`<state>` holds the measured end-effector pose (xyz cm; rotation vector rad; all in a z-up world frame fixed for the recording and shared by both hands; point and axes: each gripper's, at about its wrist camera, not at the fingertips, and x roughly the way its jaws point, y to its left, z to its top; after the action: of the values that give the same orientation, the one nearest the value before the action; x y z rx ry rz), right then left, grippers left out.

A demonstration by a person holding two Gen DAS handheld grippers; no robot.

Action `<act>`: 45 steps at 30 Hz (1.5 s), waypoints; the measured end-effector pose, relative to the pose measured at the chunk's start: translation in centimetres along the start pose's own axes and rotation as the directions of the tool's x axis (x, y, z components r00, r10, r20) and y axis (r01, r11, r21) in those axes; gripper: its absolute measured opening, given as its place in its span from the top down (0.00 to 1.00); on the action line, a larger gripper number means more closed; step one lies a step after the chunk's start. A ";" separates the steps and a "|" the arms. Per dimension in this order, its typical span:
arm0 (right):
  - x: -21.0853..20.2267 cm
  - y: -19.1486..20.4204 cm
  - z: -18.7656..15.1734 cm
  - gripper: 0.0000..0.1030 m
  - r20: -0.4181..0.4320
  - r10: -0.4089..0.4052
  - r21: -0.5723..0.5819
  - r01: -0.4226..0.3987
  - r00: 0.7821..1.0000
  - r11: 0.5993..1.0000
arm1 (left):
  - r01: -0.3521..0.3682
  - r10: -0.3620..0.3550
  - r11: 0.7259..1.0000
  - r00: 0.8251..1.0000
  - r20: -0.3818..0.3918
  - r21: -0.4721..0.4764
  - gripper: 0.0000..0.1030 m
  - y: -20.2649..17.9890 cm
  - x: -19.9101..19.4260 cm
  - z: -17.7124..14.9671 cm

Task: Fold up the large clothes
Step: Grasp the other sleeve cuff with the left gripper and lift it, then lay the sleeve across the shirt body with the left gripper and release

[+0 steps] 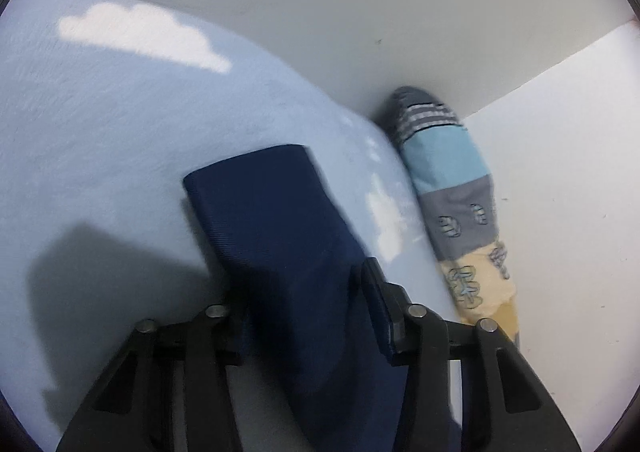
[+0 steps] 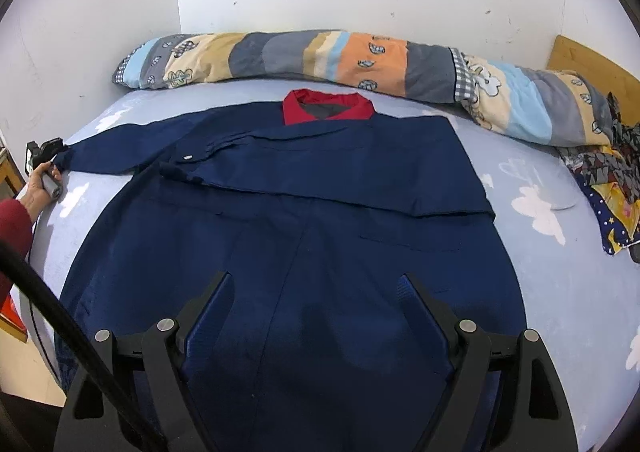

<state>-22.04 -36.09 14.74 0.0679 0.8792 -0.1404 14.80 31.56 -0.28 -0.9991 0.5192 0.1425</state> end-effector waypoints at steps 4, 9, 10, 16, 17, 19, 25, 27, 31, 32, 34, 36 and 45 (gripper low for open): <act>-0.4 -0.5 0.3 0.15 0.011 -0.004 0.023 0.004 1.000 1.000 | 0.024 -0.024 0.997 1.000 -0.002 0.077 0.98 -2.6 -1.0 -0.2; -1.8 -1.0 0.5 0.15 0.053 -0.003 0.053 0.000 0.999 0.999 | 0.101 -0.093 0.973 0.994 -0.051 0.205 0.98 -9.2 -4.2 -0.1; -2.1 -1.1 0.6 0.15 0.064 -0.004 0.056 0.000 0.998 0.998 | 0.112 -0.102 0.968 0.993 -0.056 0.224 0.98 -10.4 -4.7 -0.1; -4.7 -2.1 1.1 0.15 0.145 -0.033 0.085 0.021 0.989 0.996 | 0.213 -0.183 0.902 0.976 -0.115 0.376 0.98 -21.8 -10.4 -1.6; -5.2 -2.4 1.2 0.15 0.159 -0.040 0.089 0.026 0.986 0.996 | 0.229 -0.196 0.891 0.973 -0.122 0.393 0.98 -23.4 -11.2 -2.0; -6.2 -3.0 1.3 0.15 0.189 -0.048 0.100 0.030 0.981 0.995 | 0.271 -0.229 0.864 0.962 -0.149 0.423 0.98 -27.5 -13.0 -3.3; -9.5 -5.7 1.4 0.15 0.258 -0.073 0.173 0.028 0.963 0.985 | 0.409 -0.330 0.782 0.912 -0.245 0.470 0.98 -38.1 -17.2 -9.5; -10.7 -6.7 1.2 0.15 0.284 -0.090 0.201 0.032 0.955 0.979 | 0.468 -0.360 0.736 0.883 -0.302 0.490 0.98 -41.4 -19.2 -13.3; -12.6 -8.9 0.8 0.15 0.309 -0.121 0.260 0.038 0.943 0.965 | 0.557 -0.381 0.647 0.828 -0.412 0.520 0.98 -46.7 -20.4 -21.2; -12.8 -9.3 0.8 0.15 0.311 -0.121 0.267 0.036 0.943 0.963 | 0.575 -0.382 0.630 0.814 -0.437 0.522 0.97 -47.7 -20.4 -23.2; -13.4 -10.1 0.6 0.15 0.320 -0.129 0.289 0.033 0.939 0.957 | 0.617 -0.371 0.592 0.780 -0.505 0.518 0.97 -49.4 -20.3 -28.7; -13.8 -10.7 0.5 0.15 0.323 -0.132 0.302 0.029 0.937 0.953 | 0.654 -0.355 0.571 0.742 -0.569 0.496 0.97 -50.3 -19.3 -34.7; -14.5 -11.9 0.3 0.15 0.329 -0.136 0.335 0.019 0.935 0.942 | 0.652 -0.059 0.523 0.670 -0.740 0.548 0.97 -44.1 -11.8 -60.8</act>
<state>-32.75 -46.48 26.06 0.3106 0.4960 -0.3634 -1.52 -41.55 12.91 -0.1934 0.8736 -0.8548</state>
